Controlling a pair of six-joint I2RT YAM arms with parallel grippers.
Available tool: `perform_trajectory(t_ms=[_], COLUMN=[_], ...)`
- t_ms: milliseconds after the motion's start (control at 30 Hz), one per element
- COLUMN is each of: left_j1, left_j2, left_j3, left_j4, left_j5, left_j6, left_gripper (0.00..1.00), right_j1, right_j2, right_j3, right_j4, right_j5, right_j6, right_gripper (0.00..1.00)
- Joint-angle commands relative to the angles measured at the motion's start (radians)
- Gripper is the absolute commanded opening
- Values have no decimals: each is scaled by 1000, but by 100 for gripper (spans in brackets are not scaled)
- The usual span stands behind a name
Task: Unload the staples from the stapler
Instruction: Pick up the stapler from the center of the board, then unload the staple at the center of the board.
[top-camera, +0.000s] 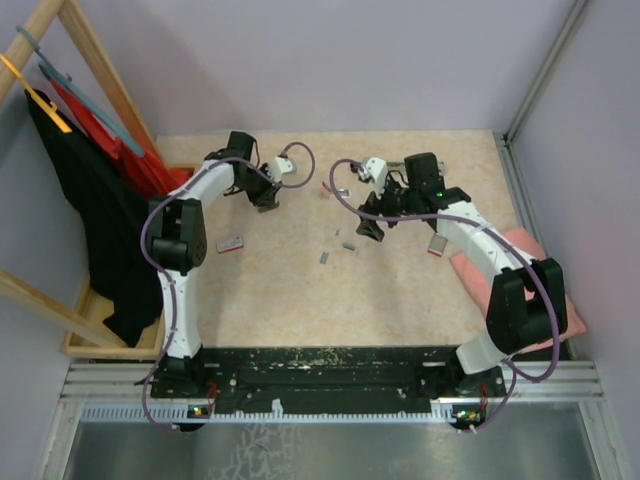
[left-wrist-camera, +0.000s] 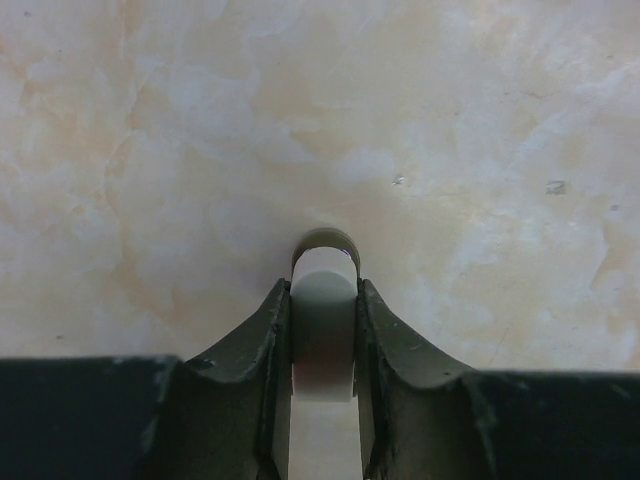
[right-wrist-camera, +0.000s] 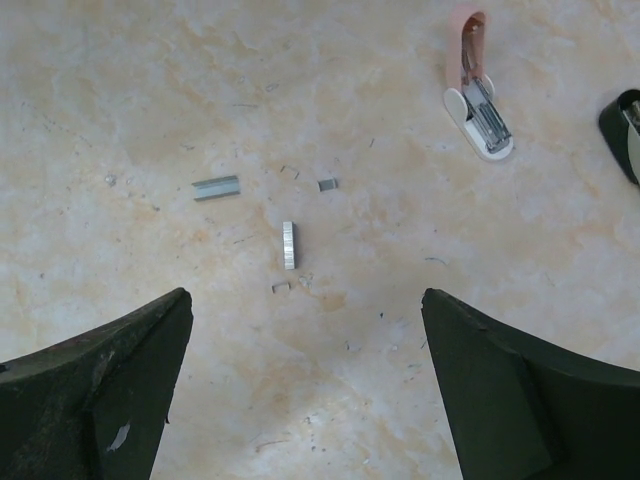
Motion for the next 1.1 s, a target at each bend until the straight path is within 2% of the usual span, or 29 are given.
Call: perform_trajectory(t_ms=[0, 233, 333, 467, 600, 767, 1067], left_j1=[-46, -133, -177, -237, -298, -364, -397], left_j2=[-123, -332, -421, -534, -641, -764, -813], left_j3=[-46, -225, -298, -393, -476, -596, -669], left_j4=[2, 92, 123, 156, 215, 310, 372], left_j5=[50, 65, 70, 92, 113, 120, 141], left_j6=[-36, -107, -139, -178, -226, -274, -328], left_gripper=[0, 0, 0, 0, 0, 0, 0], right_j1=[-4, -4, -5, -4, -4, -4, -5], right_j2=[24, 24, 40, 105, 125, 164, 263], right_j3=[123, 199, 228, 306, 239, 127, 34], right_j4=[21, -10, 0, -33, 110, 289, 516], right_j5=[46, -27, -54, -171, -232, -276, -424], right_j6=[193, 222, 321, 414, 567, 735, 972], right_gripper=[97, 98, 98, 98, 93, 81, 67])
